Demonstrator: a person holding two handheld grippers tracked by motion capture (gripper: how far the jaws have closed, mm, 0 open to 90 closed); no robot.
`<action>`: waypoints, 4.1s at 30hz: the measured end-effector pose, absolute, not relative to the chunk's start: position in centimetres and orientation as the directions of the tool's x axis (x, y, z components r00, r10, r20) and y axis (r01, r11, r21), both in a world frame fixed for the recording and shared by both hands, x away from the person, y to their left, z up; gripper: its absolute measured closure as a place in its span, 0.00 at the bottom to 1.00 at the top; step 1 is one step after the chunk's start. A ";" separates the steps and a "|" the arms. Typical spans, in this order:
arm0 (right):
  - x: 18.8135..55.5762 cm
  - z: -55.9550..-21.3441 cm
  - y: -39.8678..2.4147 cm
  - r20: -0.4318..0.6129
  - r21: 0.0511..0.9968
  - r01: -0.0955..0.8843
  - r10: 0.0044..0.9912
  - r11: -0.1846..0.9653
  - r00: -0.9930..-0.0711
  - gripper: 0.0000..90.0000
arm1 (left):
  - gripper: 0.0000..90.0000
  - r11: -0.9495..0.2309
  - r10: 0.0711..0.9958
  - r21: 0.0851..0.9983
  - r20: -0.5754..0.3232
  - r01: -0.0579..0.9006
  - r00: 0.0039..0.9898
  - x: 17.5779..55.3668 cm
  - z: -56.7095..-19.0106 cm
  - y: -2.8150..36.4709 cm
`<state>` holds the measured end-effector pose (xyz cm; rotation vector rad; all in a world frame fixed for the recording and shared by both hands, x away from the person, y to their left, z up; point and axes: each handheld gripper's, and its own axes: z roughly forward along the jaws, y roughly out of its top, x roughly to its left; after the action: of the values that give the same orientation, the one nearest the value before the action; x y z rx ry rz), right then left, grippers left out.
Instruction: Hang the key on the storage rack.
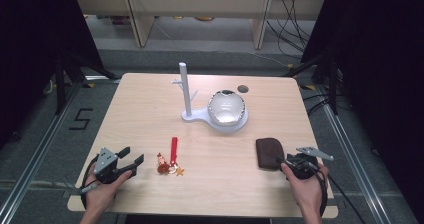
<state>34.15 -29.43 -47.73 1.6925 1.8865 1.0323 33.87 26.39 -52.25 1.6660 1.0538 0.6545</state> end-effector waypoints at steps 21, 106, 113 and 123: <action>40.8 -46.0 -30.6 0.278 0.397 0.918 0.954 -0.010 -0.110 0.49 | 0.40 -0.135 0.839 0.939 -0.061 0.316 0.540 34.7 -52.0 25.4; 42.0 -34.4 -19.0 -0.216 0.716 0.439 0.770 0.543 -0.600 0.95 | 0.40 -0.129 0.855 0.929 -0.073 0.347 0.513 34.4 -52.2 25.6; 44.2 -34.1 -17.3 -0.253 0.723 0.388 0.741 0.572 -0.622 0.95 | 0.40 -0.128 0.844 0.938 -0.068 0.323 0.532 34.6 -52.3 25.7; 46.8 -35.6 -15.4 -0.286 0.713 0.362 0.720 0.601 -0.632 0.95 | 0.40 -0.122 0.842 0.939 -0.073 0.322 0.534 34.6 -52.4 25.7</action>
<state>46.76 -15.44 -35.59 0.8531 2.2651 0.8361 34.60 25.73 -52.35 1.6933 0.9893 0.6022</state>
